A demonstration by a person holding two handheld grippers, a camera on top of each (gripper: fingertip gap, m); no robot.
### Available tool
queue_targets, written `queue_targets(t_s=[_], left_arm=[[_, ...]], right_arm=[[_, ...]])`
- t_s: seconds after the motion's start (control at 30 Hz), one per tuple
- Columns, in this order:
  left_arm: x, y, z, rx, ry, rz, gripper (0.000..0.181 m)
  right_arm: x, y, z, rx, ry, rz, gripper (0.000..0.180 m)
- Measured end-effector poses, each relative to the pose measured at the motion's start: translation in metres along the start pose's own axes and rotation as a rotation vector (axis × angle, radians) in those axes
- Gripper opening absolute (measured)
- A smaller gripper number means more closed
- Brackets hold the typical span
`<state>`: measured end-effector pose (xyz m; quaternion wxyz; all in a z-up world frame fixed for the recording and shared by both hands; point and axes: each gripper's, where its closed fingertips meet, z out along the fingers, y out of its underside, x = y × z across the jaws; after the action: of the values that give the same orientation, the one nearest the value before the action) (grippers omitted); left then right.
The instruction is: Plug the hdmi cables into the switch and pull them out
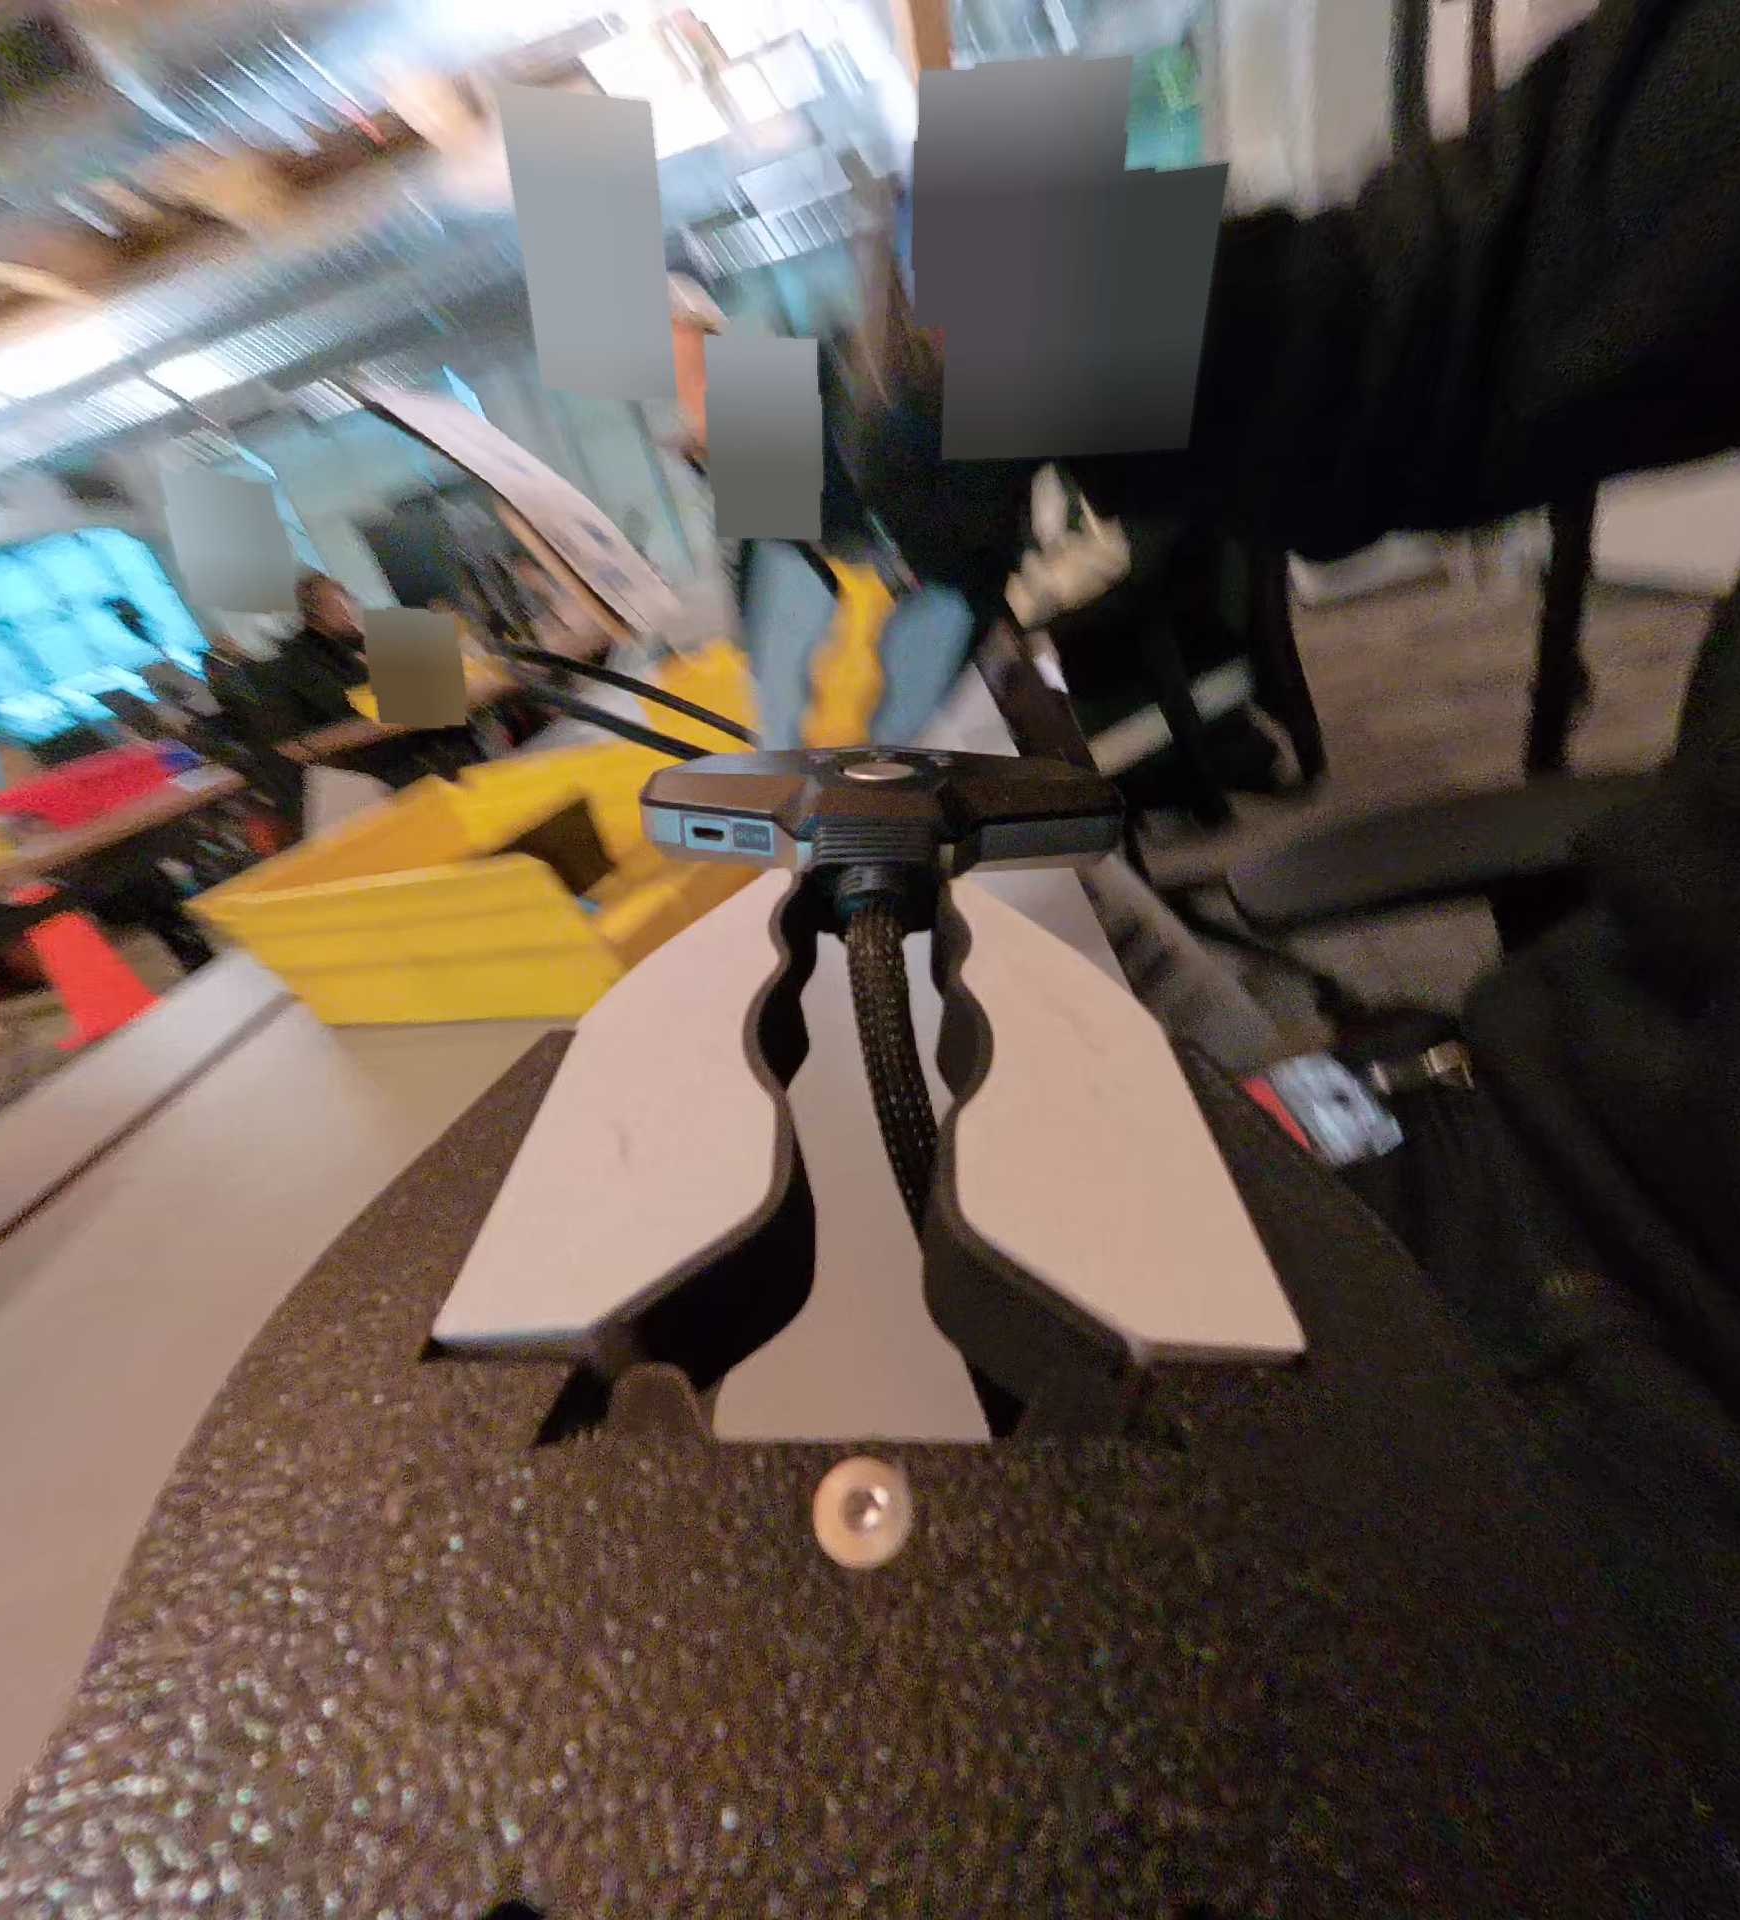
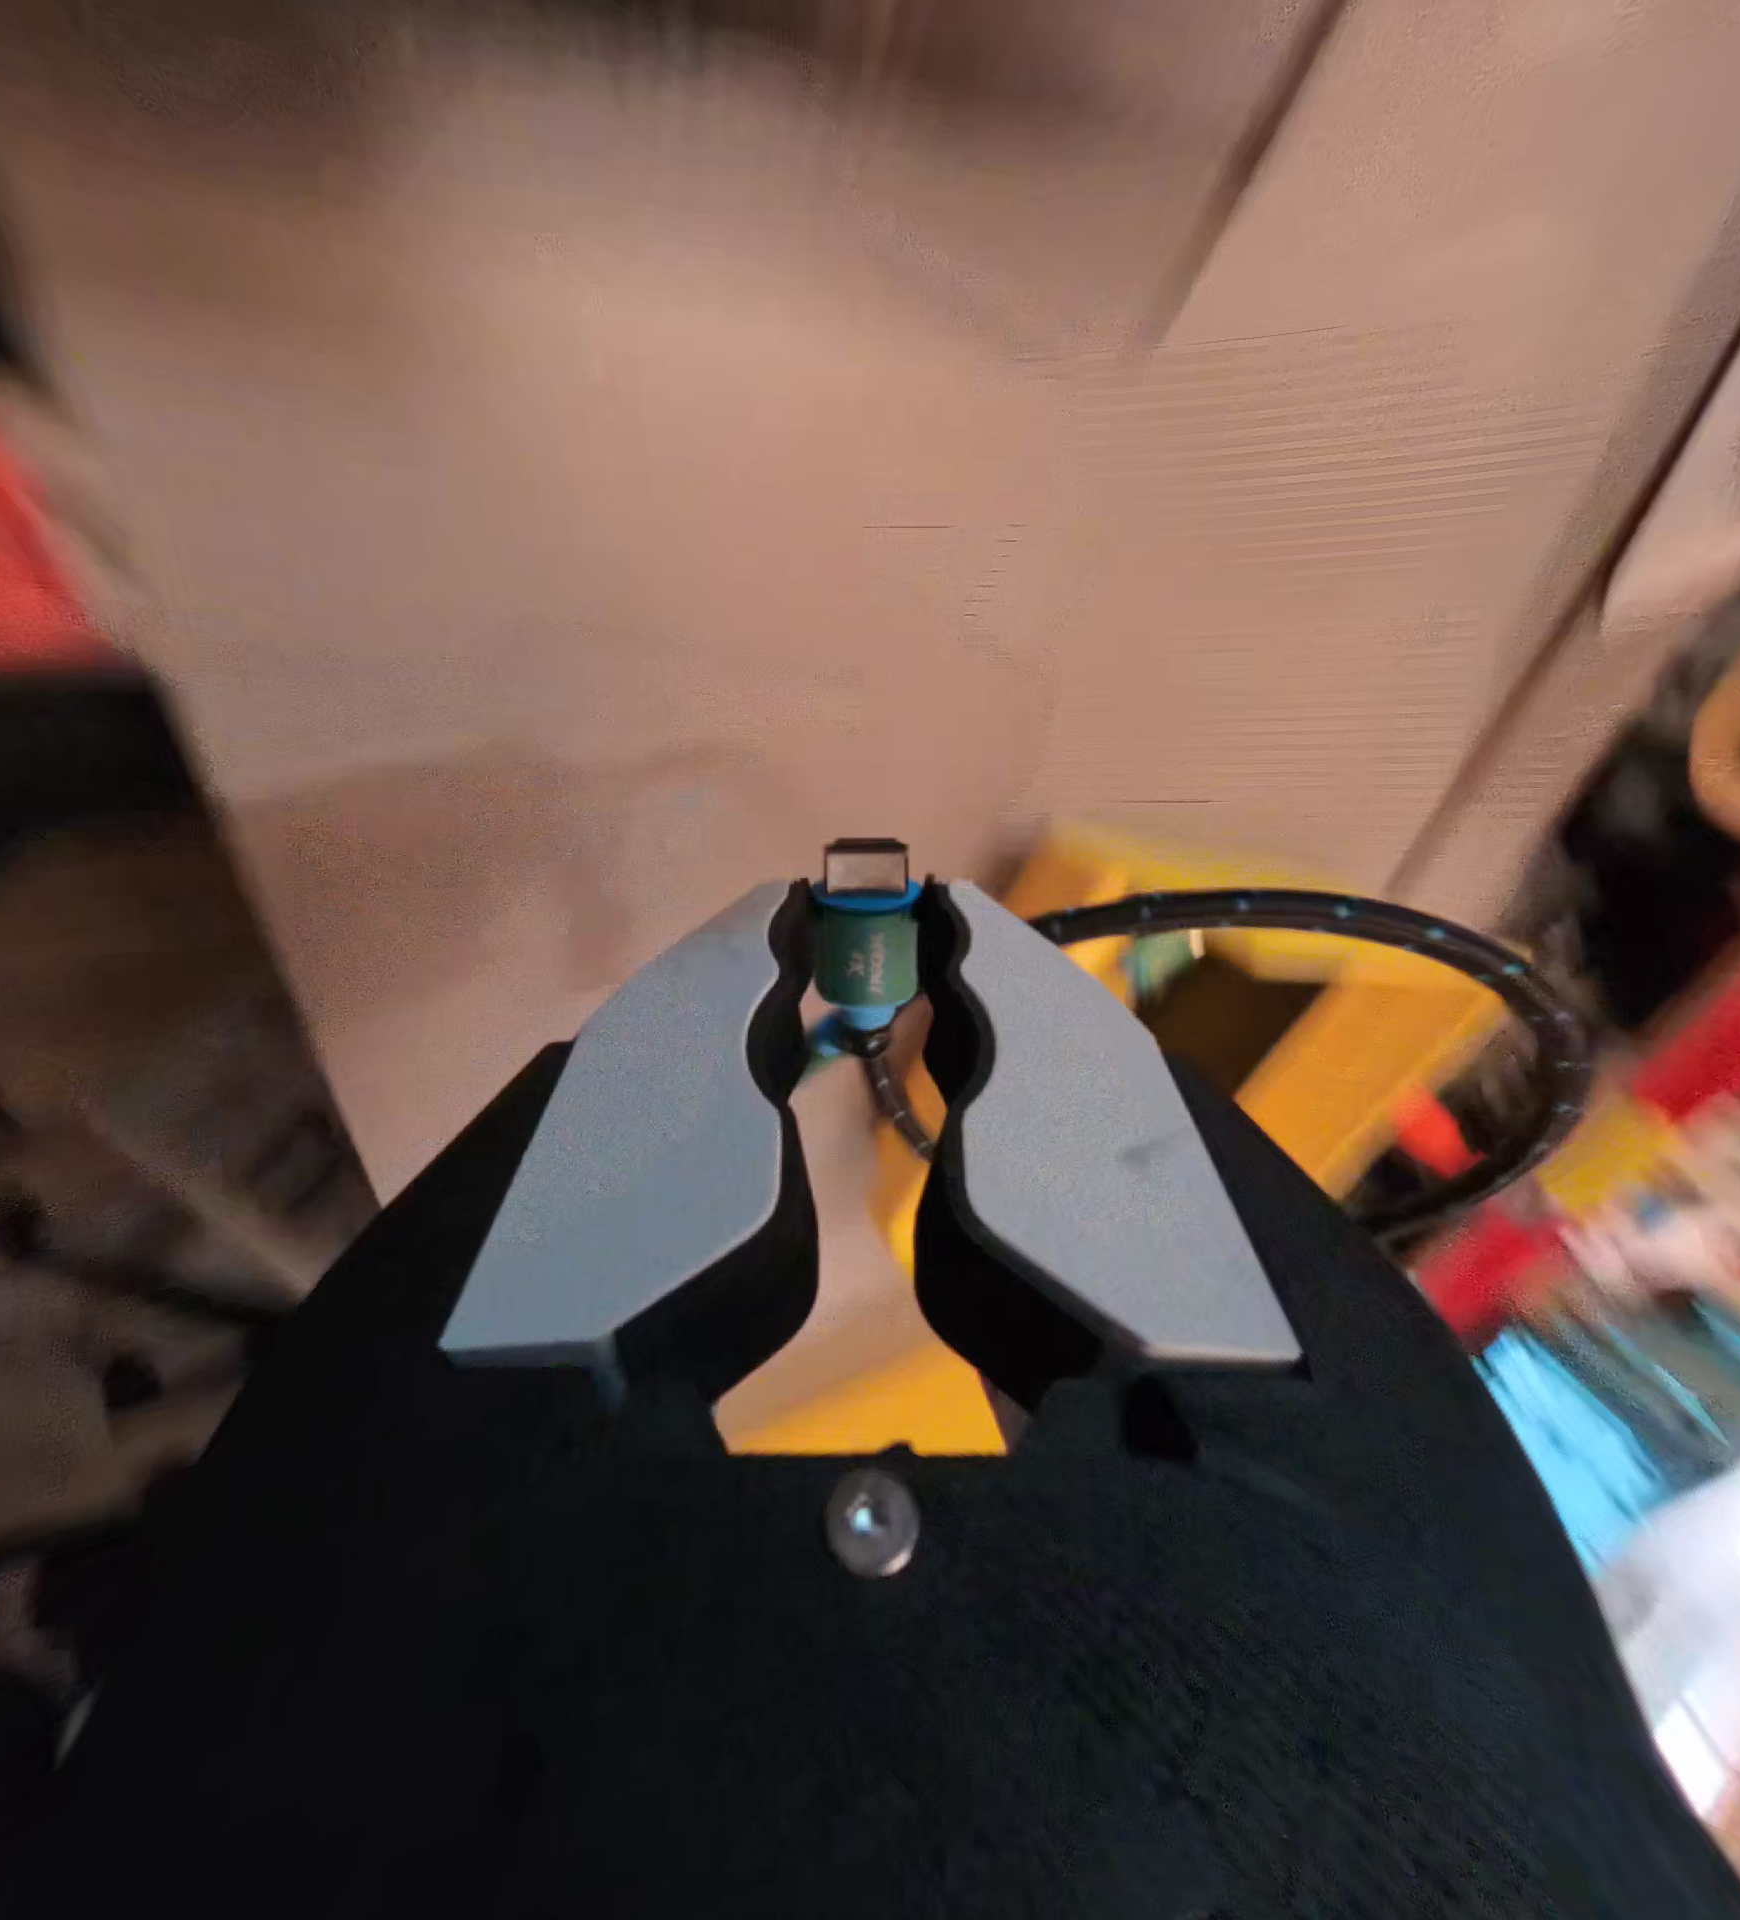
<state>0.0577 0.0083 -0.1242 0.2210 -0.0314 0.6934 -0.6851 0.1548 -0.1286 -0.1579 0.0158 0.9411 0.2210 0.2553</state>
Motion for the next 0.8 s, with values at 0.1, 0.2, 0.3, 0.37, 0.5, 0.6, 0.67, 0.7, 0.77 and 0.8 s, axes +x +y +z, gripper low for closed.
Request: queue_targets(t_s=[0.1,0.2,0.3,0.37,0.5,0.6,0.67,0.7,0.77,0.8], left_arm=[[-0.029,-0.031,-0.045,0.146,-0.13,-0.007,0.022],[-0.025,-0.043,-0.044,0.211,-0.113,-0.009,0.022],[-0.018,-0.034,-0.036,0.162,-0.076,-0.006,0.021],[-0.019,-0.031,-0.035,0.173,-0.069,-0.028,0.022],[-0.017,-0.027,-0.031,0.182,-0.054,-0.047,0.022],[-0.014,-0.021,-0.024,0.148,-0.039,-0.043,0.021],[-0.011,-0.018,-0.021,0.139,-0.022,-0.046,0.021],[-0.011,-0.017,-0.02,0.138,-0.02,-0.048,0.021],[-0.011,-0.015,-0.02,0.137,-0.018,-0.053,0.021],[-0.012,-0.014,-0.02,0.137,-0.019,-0.057,0.021]], right_arm=[[-0.008,-0.003,-0.014,0.298,-0.107,0.22,0.021],[0.04,0.029,-0.036,0.26,0.088,0.317,0.021],[0.076,0.065,-0.046,0.274,0.142,0.503,0.021],[0.093,0.088,-0.04,0.26,0.191,0.609,0.021],[0.111,0.12,-0.006,0.209,0.209,0.758,0.02],[0.118,0.132,0.03,0.214,0.17,0.894,0.02],[0.123,0.137,0.051,0.226,0.161,0.979,0.02],[0.126,0.137,0.059,0.244,0.162,1.019,0.02],[0.137,0.136,0.07,0.321,0.173,1.119,0.02],[0.142,0.134,0.073,0.38,0.163,1.178,0.02]])
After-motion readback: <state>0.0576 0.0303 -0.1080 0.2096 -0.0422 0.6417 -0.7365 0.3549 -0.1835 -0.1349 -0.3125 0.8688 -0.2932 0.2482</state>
